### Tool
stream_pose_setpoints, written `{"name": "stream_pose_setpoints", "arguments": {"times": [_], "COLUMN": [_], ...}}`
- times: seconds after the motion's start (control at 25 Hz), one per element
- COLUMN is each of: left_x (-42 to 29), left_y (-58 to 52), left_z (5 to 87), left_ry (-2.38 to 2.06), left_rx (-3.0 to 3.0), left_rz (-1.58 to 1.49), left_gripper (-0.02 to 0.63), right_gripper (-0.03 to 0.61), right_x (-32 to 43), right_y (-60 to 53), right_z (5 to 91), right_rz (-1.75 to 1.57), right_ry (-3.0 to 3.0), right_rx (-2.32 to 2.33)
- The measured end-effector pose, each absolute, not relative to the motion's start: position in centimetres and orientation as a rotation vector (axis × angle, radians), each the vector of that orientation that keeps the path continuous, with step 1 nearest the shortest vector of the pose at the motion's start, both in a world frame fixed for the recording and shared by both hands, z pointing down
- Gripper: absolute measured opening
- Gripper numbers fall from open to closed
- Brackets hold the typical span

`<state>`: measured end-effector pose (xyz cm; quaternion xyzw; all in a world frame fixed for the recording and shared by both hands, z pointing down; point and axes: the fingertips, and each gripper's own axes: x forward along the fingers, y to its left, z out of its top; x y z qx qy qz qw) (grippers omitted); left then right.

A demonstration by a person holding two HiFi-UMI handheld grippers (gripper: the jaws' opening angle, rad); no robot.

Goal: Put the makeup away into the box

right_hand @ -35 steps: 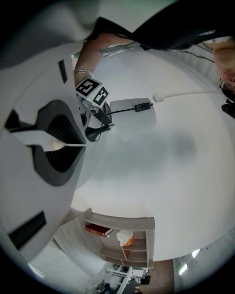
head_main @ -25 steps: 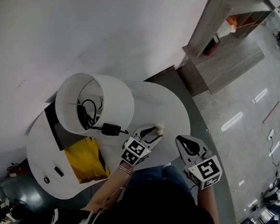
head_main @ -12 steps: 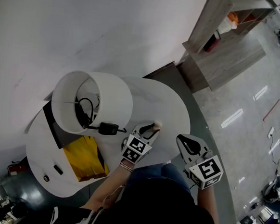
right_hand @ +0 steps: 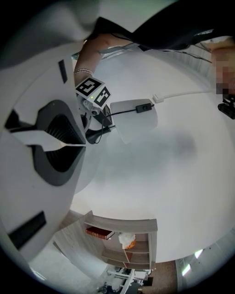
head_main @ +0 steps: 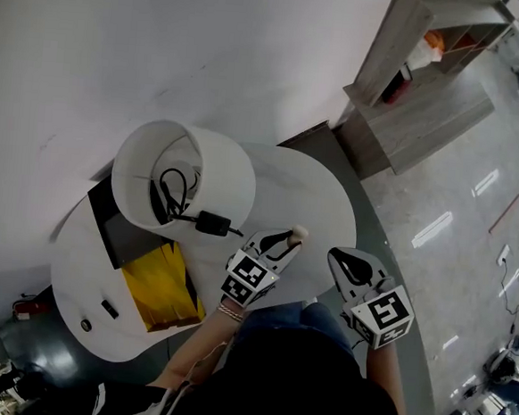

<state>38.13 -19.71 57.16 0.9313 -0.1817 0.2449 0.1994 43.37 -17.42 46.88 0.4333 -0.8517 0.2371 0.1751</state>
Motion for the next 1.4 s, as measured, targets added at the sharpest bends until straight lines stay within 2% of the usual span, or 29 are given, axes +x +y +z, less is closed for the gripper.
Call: {"name": "stream_pose_setpoints", "arguments": {"times": [0.72,1.4], "left_x": [33.8,25.4], "left_y": [-16.8,-14.4], "left_z": [50.9,47.6], "left_ry": [-0.751,-1.383], "left_rx": [2.663,2.392], "left_rz": [0.588,0.430], "left_gripper": [0.126,0.126], "right_gripper": [0.023,0.023], "right_x": [40.2,36.3], "right_y": [-17.2,-14.6], "right_z": [44.1,43.5], "right_rz": [0.496,0.366], "right_ry": [-2.571,-2.674], "right_rx": [1.083,0.553]}}
